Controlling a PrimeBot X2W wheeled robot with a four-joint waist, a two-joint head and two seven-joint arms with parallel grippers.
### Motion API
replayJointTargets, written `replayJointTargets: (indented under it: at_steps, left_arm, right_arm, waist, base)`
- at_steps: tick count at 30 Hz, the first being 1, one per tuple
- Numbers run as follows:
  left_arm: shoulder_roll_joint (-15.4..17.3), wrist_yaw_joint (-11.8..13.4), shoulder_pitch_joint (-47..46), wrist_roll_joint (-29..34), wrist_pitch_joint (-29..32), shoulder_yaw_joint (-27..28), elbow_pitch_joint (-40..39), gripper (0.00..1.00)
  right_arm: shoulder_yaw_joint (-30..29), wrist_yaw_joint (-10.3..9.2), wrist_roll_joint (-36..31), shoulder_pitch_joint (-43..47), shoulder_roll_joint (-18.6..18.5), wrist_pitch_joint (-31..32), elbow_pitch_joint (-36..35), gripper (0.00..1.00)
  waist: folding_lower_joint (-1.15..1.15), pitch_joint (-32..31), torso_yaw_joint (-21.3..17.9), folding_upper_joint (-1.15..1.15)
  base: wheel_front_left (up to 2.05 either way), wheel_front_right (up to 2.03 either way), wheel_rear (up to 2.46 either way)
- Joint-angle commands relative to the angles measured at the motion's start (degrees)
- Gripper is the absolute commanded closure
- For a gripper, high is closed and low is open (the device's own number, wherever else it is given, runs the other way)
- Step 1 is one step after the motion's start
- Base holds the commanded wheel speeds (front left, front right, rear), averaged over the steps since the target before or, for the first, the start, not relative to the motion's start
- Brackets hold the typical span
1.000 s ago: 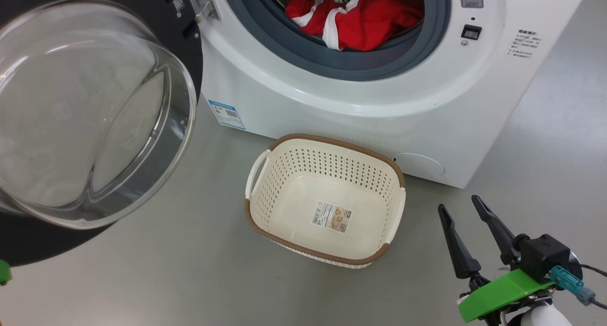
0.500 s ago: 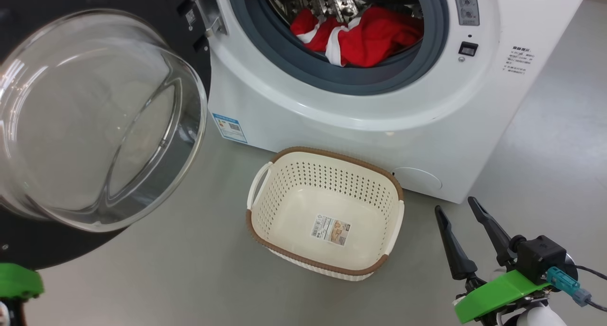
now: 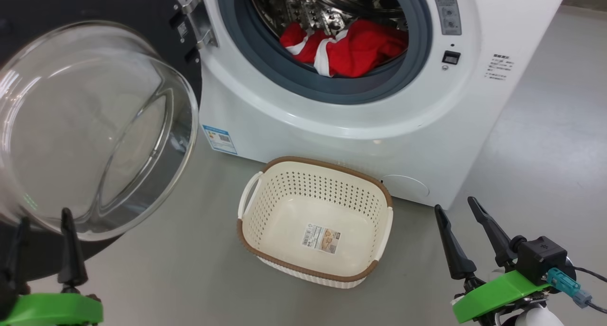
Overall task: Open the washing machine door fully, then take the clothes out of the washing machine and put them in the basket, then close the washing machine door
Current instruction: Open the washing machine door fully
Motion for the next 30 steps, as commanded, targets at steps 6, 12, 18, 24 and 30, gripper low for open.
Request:
replayJointTargets:
  at_steps: [6,12,18,24,30]
  left_arm:
    - [1.36,-0.30,2.84,-2.73,-0.27,-3.24,-5.72,0.00]
    - [2.39,-0.30,4.93,-4.58,-0.27,-8.21,-8.56,0.00]
    - [3.07,-0.30,5.31,-5.72,-0.27,-10.96,-10.31,0.00]
    - [3.74,-0.30,5.52,-6.74,-0.27,-15.14,-12.00,0.00]
    - [4.37,-0.31,6.20,-7.97,-0.27,-17.89,-12.70,0.00]
  right_arm:
    - [-0.04,0.37,-0.32,0.09,0.33,-0.52,-1.94,0.00]
    - [-1.93,0.37,-0.33,0.63,0.86,-0.52,-2.47,0.00]
    - [-3.88,0.37,-0.60,1.10,1.23,-0.52,-3.10,0.00]
    - [-6.10,0.37,-0.80,1.71,1.46,-0.52,-3.69,0.00]
    - [-7.05,0.37,-0.91,2.27,1.68,-0.52,-4.08,0.00]
  waist:
    - [0.00,-0.63,-2.64,0.00]
    - [0.00,-0.54,-5.58,0.00]
    - [0.00,0.03,-8.82,0.00]
    - [0.00,0.53,-11.73,0.00]
    - [0.00,0.47,-14.78,0.00]
  base:
    - [0.00,0.00,0.00]
    - [0.00,0.00,0.00]
    - [0.00,0.00,0.00]
    - [0.00,0.00,0.00]
    - [0.00,0.00,0.00]
